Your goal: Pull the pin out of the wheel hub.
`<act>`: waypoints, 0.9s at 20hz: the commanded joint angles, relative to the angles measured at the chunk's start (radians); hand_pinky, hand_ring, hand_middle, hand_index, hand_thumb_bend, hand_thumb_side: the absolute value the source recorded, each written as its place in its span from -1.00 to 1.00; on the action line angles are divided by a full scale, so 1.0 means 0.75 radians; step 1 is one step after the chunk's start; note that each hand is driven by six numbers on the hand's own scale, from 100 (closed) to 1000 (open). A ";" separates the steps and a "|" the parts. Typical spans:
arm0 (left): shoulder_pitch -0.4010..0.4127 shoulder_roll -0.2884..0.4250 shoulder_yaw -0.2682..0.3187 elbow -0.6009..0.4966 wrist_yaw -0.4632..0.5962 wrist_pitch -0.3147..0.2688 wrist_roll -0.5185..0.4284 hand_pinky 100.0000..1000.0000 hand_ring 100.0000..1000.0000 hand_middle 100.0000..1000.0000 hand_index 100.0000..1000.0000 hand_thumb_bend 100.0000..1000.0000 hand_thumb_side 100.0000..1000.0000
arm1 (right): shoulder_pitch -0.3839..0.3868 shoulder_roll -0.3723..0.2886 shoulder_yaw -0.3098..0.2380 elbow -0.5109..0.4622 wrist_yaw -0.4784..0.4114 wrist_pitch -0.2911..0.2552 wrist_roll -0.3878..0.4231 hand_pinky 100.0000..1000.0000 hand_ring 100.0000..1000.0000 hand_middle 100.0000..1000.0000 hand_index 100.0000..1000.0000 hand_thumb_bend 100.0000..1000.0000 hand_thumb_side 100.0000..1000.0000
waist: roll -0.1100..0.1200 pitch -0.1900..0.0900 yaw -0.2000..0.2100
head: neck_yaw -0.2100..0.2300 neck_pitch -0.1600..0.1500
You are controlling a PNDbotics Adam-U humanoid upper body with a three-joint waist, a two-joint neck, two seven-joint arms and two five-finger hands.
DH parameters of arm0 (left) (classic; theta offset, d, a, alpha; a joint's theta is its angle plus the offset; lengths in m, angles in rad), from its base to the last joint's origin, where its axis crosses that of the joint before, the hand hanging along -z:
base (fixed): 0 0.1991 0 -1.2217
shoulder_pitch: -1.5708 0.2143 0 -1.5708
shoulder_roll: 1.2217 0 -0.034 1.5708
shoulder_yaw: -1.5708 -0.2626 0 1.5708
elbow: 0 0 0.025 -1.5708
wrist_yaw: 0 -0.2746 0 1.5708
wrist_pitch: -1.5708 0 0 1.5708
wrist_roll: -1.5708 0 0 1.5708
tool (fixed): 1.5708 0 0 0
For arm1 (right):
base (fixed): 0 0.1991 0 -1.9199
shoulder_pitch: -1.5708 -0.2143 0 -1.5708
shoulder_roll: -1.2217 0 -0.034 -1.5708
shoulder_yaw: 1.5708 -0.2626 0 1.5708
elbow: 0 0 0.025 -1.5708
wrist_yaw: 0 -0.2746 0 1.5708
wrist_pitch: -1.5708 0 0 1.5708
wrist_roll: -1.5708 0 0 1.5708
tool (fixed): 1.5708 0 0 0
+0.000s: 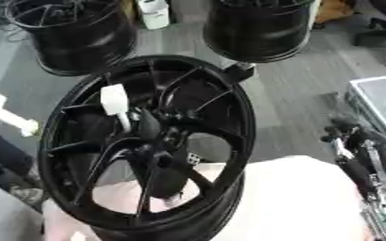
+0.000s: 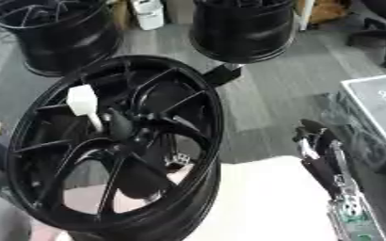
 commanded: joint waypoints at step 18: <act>0.235 -0.520 0.328 -0.266 0.146 0.106 0.350 0.33 0.10 0.23 0.57 -0.21 0.33 | -0.015 0.000 -0.001 -0.015 0.003 0.001 0.000 0.49 0.21 0.25 0.56 -1.00 -0.08 | -0.025 0.011 0.023 | -0.011 0.013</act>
